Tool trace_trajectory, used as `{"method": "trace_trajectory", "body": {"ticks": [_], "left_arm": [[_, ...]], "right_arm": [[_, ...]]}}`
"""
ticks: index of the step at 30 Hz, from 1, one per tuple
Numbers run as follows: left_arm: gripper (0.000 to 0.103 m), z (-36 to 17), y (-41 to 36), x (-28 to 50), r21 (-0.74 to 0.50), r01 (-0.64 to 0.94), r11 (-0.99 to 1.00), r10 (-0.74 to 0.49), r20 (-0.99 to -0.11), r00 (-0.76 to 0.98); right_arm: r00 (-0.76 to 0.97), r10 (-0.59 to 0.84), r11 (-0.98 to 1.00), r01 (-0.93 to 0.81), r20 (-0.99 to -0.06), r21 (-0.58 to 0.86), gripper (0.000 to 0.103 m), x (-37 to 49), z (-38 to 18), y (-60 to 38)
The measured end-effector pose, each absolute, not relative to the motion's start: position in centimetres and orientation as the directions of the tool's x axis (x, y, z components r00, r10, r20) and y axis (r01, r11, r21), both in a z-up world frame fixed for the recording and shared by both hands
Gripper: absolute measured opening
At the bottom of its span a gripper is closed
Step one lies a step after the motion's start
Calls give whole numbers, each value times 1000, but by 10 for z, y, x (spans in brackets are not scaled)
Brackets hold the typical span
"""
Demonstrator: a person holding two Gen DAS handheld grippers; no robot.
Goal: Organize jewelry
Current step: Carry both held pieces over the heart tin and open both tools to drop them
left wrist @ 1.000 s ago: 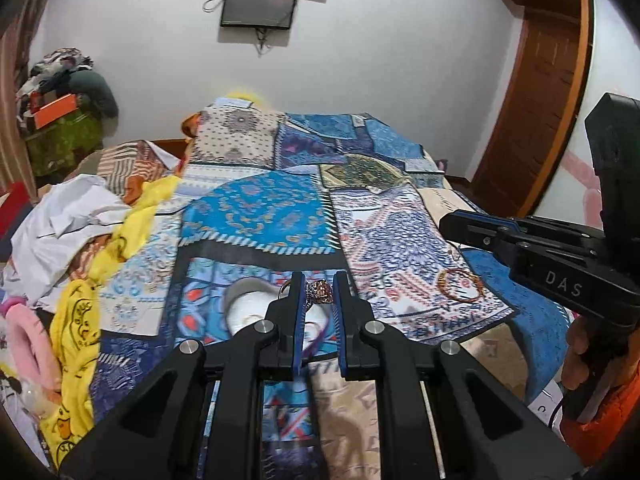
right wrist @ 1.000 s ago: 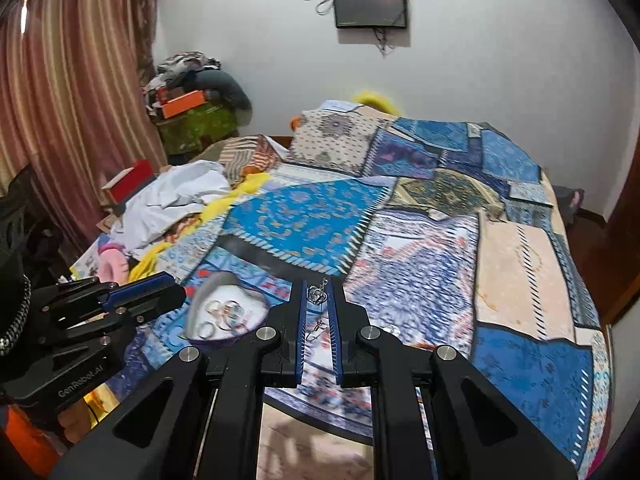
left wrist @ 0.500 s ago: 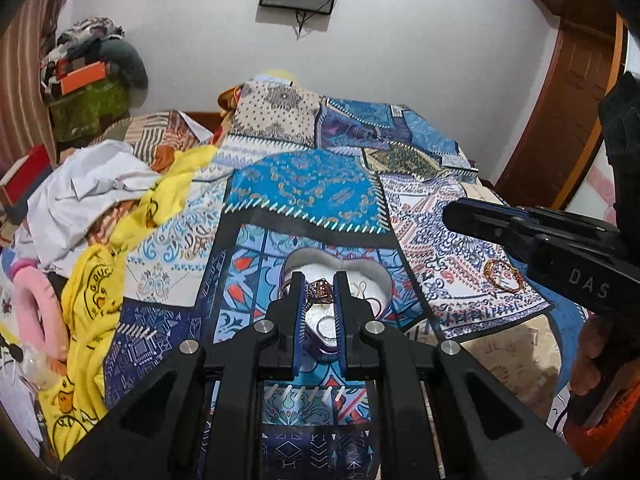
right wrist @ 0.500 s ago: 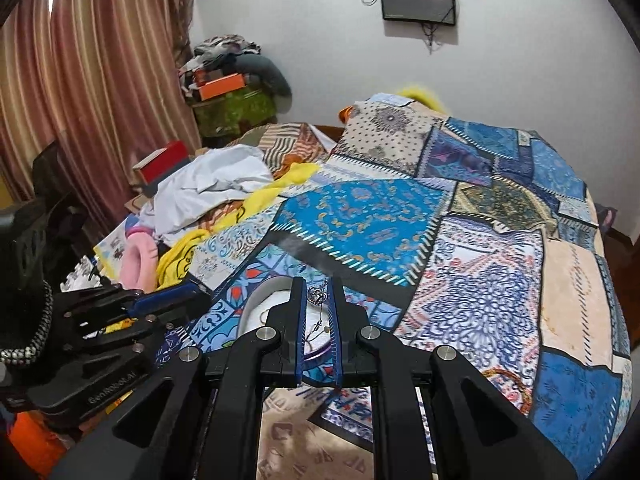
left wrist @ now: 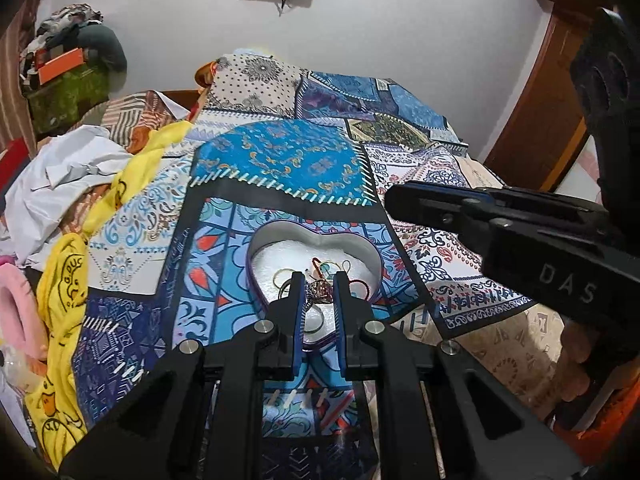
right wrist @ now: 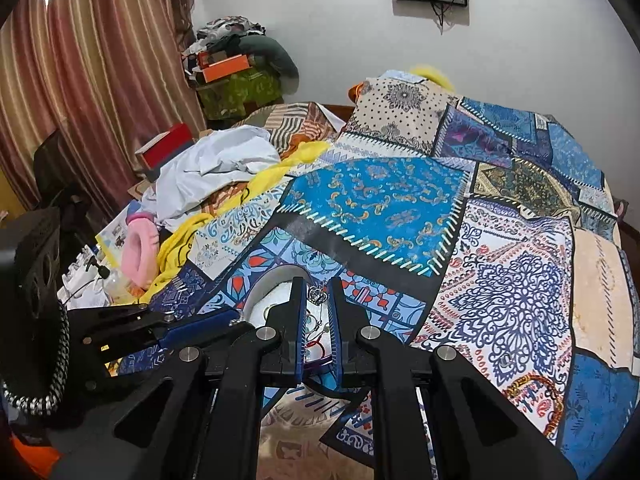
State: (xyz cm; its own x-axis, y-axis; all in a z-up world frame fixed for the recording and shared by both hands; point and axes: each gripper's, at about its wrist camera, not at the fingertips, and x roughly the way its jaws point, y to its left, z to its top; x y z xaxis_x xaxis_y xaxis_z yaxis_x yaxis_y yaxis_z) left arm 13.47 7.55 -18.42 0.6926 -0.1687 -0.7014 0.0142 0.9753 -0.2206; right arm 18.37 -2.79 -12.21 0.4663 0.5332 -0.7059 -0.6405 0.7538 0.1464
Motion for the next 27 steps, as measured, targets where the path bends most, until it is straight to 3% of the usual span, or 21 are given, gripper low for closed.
{"method": "trace_trajectory", "body": {"ticks": [27], "left_arm": [[12,-186,72,145,-211,21,977,-170,-720,673]], "right_arm": [[312,537,735,-629,-784,253,11,203,-156,-24]]}}
